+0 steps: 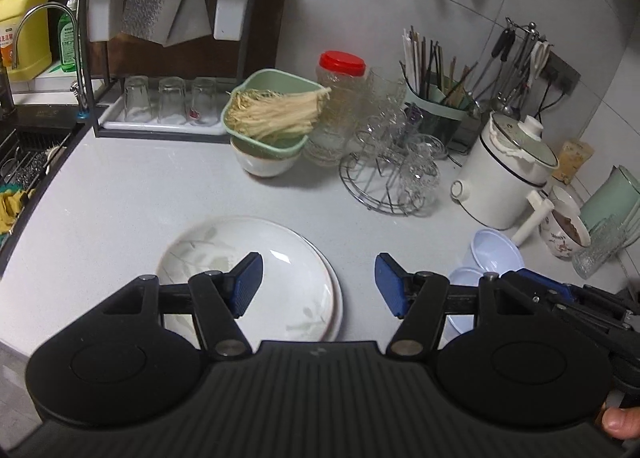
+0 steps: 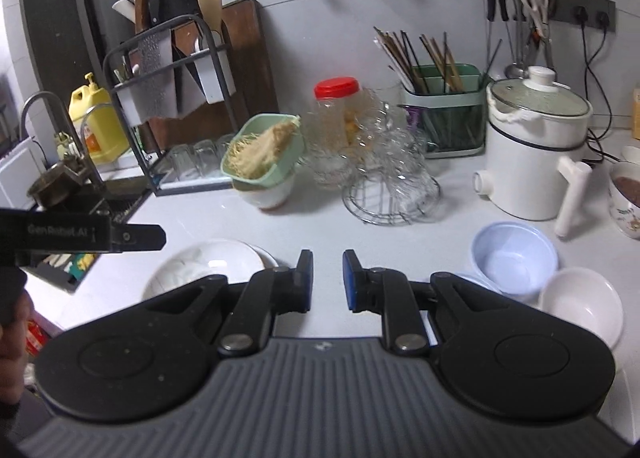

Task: Organize plates and bowls
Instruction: 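Move the left gripper over to the large pale-blue bowl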

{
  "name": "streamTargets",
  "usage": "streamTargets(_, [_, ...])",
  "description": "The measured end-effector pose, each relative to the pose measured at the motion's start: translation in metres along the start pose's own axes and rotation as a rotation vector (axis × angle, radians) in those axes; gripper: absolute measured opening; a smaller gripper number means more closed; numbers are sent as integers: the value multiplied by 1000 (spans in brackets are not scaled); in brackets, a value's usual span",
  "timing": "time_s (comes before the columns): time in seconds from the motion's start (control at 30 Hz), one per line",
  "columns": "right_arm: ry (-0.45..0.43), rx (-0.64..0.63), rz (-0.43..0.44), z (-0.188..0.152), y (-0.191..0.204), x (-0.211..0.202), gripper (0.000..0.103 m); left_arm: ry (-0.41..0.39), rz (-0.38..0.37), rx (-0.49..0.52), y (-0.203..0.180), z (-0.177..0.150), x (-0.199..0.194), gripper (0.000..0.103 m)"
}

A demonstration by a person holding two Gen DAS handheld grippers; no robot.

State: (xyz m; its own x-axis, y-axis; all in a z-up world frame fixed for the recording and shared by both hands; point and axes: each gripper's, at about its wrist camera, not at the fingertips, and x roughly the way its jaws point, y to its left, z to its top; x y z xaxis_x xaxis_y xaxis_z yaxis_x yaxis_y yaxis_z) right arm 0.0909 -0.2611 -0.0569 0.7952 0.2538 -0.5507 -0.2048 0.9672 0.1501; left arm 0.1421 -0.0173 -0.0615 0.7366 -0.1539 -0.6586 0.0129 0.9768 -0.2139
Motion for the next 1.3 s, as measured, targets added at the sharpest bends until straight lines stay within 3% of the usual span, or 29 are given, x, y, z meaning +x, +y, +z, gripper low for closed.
streamTargets(0.33, [-3,-29,-40,-21,-35,-22,19,34,-56,-39,-40,-28,11,68])
streamTargets(0.6, [27,7,-59,-23,-53,-28,20,88,-74,26,-76,-14,26,72])
streamTargets(0.63, [35,17,-64,-23,-55,-26,24,98,-76,31,-78,-12,30,73])
streamTargets(0.73, [56,63,-84,-24,-62,-21,47,145,-96,52,-82,-4,47,73])
streamTargets(0.87, [94,128,-98,-25,-72,-9,47,209,-125,107,-93,6,77,73])
streamTargets(1.3, [181,303,-273,-32,-100,36,46,388,-265,200,-112,23,178,72])
